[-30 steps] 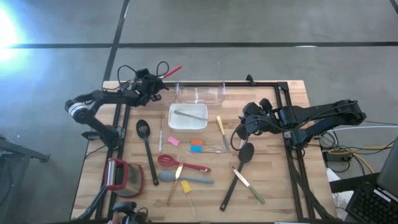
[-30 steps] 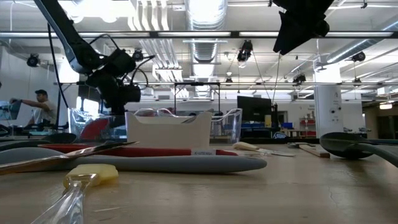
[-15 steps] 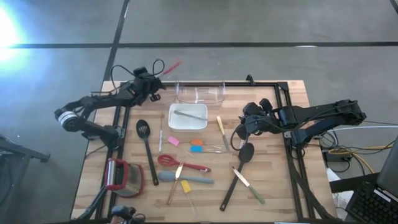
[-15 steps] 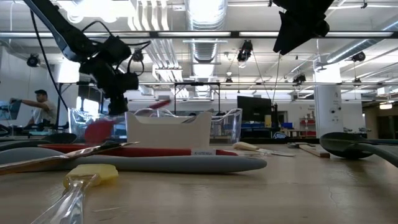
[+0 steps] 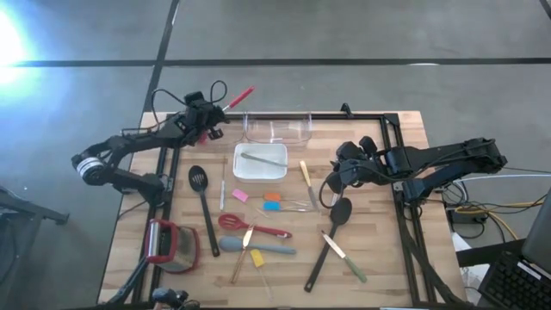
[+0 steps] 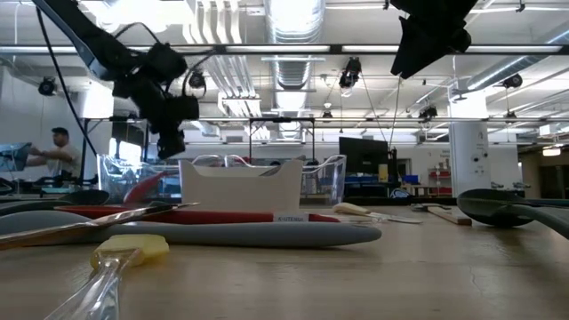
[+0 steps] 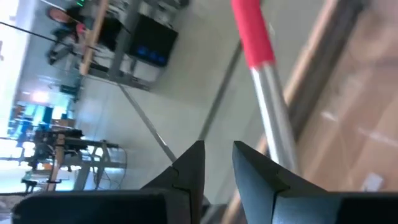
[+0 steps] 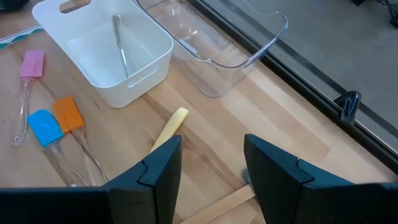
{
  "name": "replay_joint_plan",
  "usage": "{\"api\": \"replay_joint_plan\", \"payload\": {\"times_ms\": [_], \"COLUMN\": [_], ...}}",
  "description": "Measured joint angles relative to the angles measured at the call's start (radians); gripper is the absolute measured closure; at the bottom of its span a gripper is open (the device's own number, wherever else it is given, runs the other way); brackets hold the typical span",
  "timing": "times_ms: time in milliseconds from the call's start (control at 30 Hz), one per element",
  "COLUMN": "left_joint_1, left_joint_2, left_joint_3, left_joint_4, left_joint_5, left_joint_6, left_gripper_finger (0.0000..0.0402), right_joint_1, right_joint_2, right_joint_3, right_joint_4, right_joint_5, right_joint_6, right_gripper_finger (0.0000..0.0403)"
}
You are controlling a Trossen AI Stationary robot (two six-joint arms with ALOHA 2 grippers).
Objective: Pick & Place Kitchen Items
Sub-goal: Put the gray spatula into the right transparent bin
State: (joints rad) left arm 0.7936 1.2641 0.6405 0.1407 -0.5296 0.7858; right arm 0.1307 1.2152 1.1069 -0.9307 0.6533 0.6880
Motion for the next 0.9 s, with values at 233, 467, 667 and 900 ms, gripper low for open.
{"api": "replay_joint_plan", "payload": {"times_ms": [233,467,667,900], "left_joint_1": [-0.078,-0.207,-0.344,-0.44], "left_joint_2": [-0.163,-0.307,-0.401,-0.423], "left_joint_3": [0.056,0.089,0.123,0.103], "left_joint_4": [0.0,-0.083,-0.224,-0.247], "left_joint_5": [-0.038,0.076,0.234,0.364], "left_joint_6": [-0.101,-0.357,-0.515,-0.633], "left_gripper_finger": [0.0314,0.0314,0.0314,0.0314], "right_joint_1": [0.0,0.0,0.0,0.0], "right_joint_2": [0.0,0.0,0.0,0.0], "right_joint_3": [0.0,0.0,0.0,-0.042], "right_joint_4": [0.0,0.0,-0.007,-0.059], "right_joint_5": [0.0,-0.01,-0.051,-0.074], "right_joint_6": [0.0,0.001,0.026,0.341], "right_gripper_finger": [0.0236,0.0236,0.0236,0.0236]}}
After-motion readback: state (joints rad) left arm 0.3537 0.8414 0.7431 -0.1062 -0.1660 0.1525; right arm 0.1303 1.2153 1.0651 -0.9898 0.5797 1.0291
